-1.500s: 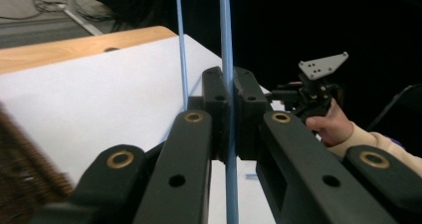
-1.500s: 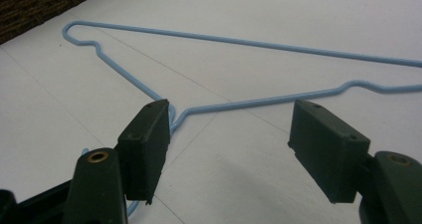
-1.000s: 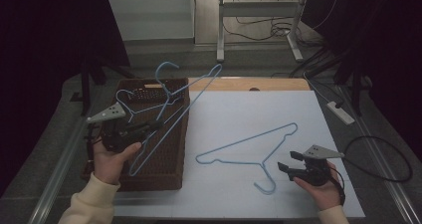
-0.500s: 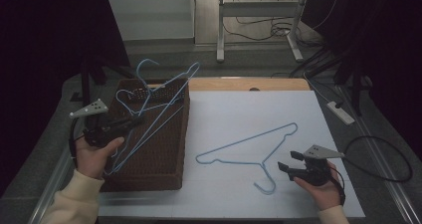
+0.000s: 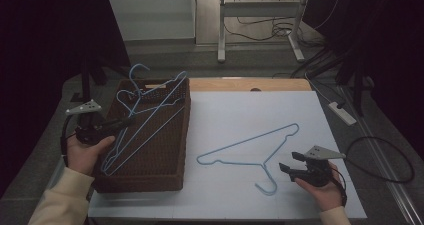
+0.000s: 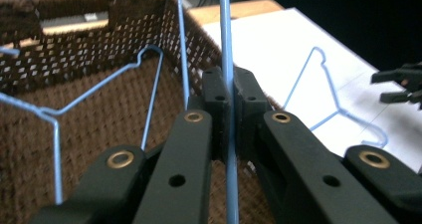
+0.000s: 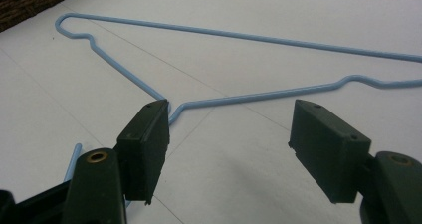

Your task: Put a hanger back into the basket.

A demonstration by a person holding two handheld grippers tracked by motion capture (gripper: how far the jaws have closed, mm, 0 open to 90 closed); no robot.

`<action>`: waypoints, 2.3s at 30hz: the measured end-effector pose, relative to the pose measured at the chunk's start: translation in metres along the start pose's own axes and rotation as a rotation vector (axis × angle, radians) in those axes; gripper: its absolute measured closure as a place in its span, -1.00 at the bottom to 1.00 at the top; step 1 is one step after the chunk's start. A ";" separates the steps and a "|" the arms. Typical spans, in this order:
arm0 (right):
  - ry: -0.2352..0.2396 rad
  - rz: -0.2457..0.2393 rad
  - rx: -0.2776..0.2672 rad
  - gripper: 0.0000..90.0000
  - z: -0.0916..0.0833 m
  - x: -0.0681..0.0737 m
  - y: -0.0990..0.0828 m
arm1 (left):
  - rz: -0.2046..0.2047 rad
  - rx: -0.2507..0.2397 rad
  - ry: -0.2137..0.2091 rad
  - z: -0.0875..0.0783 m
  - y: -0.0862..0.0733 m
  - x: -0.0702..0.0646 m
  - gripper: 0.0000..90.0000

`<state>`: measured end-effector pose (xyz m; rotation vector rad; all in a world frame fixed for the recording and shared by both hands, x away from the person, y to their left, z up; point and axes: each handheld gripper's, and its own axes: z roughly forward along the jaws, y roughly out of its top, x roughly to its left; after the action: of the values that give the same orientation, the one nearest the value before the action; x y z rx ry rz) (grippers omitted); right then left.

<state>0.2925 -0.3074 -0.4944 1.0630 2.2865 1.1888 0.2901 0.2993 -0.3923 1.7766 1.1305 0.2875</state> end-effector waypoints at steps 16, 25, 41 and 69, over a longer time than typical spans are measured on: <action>-0.005 -0.010 0.011 -0.27 0.001 0.001 0.000 | -0.018 0.119 0.007 0.022 -0.017 0.018 0.91; -0.006 -0.013 0.016 -0.27 0.003 0.001 0.000 | -0.034 0.194 0.003 0.037 -0.025 0.027 0.91; -0.016 -0.007 0.017 -0.28 0.002 0.001 -0.001 | -0.022 0.314 0.208 0.049 -0.028 0.037 0.91; -0.016 -0.011 0.019 -0.28 0.002 0.001 -0.001 | 0.087 0.092 0.203 0.019 -0.016 -0.001 -0.15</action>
<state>0.2930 -0.3058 -0.4961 1.0623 2.2928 1.1519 0.2922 0.2884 -0.4140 1.9143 1.2272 0.4838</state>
